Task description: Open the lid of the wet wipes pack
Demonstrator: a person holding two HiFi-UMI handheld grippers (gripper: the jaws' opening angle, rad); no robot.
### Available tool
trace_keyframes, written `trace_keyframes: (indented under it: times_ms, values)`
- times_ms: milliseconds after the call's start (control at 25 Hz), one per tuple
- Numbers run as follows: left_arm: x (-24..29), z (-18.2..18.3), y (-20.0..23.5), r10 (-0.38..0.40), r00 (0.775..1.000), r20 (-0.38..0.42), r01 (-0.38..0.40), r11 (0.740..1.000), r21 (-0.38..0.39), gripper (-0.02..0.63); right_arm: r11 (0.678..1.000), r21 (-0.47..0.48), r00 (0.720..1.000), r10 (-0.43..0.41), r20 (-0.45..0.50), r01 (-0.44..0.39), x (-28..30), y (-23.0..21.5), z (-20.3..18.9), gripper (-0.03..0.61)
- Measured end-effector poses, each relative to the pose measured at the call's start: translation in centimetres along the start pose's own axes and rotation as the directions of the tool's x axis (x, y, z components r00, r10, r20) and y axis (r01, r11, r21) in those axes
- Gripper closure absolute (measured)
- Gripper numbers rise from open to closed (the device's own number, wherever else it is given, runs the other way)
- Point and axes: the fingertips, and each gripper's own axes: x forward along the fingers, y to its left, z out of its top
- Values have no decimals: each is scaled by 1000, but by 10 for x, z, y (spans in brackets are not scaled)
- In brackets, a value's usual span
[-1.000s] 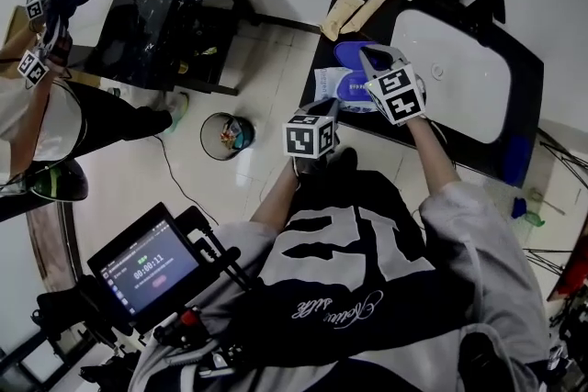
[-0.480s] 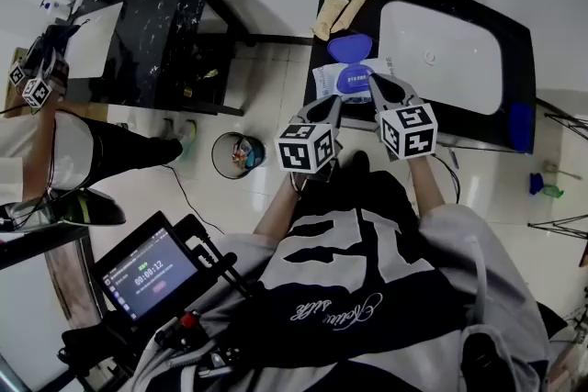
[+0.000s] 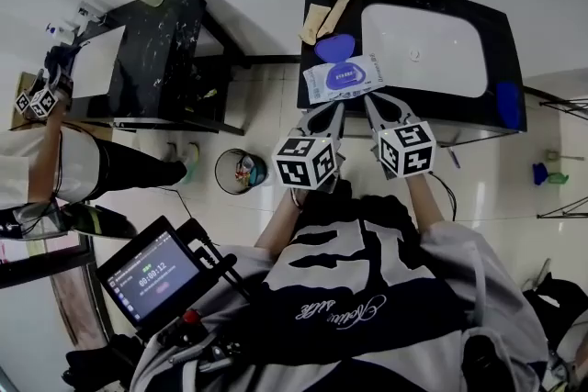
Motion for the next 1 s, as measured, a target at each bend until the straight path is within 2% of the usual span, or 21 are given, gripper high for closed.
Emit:
trace_keyframes:
  times_ms: [240, 480, 720, 1000]
  values:
    - [-17, -19, -29, 71, 997, 42, -70, 997, -31, 615, 998, -17, 998, 56, 32, -56, -51, 4, -10, 580]
    - [-44, -36, -55, 166, 982, 89, -157, 983, -96, 615, 992, -34, 992, 123, 8, -123, -88, 10, -23, 580]
    - [-65, -70, -92, 191, 979, 76, -182, 977, -115, 615, 982, -10, 982, 186, 20, -186, -124, 26, -41, 580]
    - [-85, -77, -91, 225, 972, 72, -218, 972, -87, 615, 979, -4, 979, 202, 23, -202, -136, 47, -45, 580]
